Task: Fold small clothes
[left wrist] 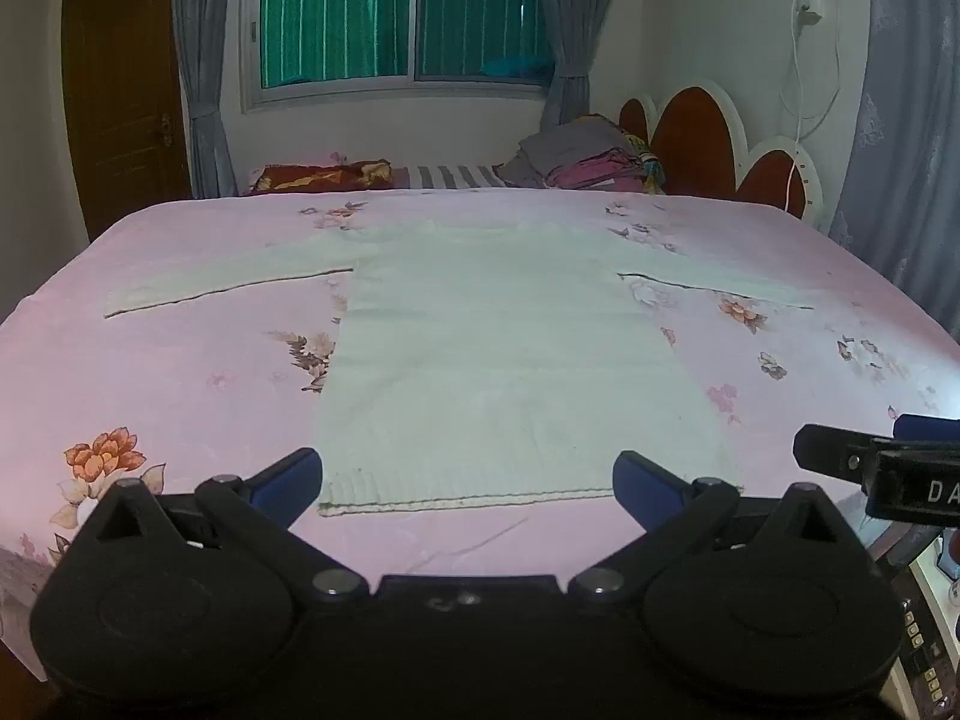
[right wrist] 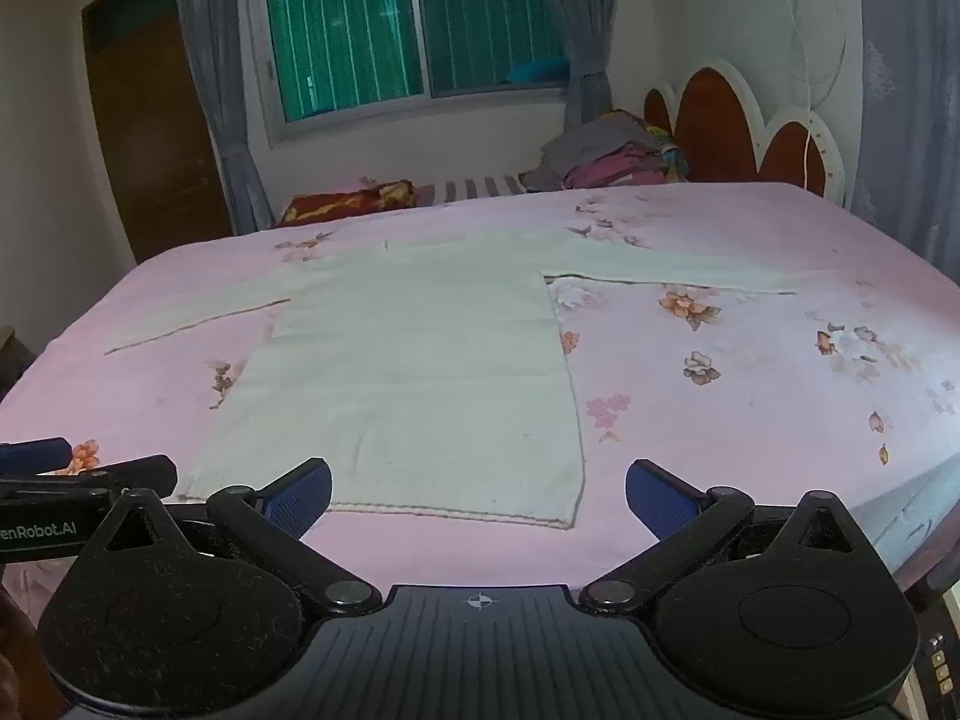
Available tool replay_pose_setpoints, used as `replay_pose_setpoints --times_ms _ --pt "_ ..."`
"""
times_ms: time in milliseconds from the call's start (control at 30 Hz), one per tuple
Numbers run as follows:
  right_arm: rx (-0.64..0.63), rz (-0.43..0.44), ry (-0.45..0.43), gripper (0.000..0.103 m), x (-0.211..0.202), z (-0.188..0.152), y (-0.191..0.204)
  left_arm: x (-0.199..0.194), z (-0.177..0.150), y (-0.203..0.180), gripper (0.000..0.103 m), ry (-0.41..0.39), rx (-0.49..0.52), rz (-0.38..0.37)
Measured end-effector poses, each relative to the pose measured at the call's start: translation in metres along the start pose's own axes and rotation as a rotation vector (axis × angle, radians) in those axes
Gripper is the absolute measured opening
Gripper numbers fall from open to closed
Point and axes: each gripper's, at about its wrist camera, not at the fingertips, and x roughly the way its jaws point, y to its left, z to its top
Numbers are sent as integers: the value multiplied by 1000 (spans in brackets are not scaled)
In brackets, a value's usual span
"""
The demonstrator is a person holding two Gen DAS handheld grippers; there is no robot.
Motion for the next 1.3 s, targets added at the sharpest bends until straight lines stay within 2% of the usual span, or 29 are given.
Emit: replay_pose_setpoints --times_ms 300,1300 --pt "-8 1 21 103 6 1 0 1 -1 0 103 3 -6 1" --pt "-19 2 4 103 2 0 1 -2 1 1 103 12 -2 13"
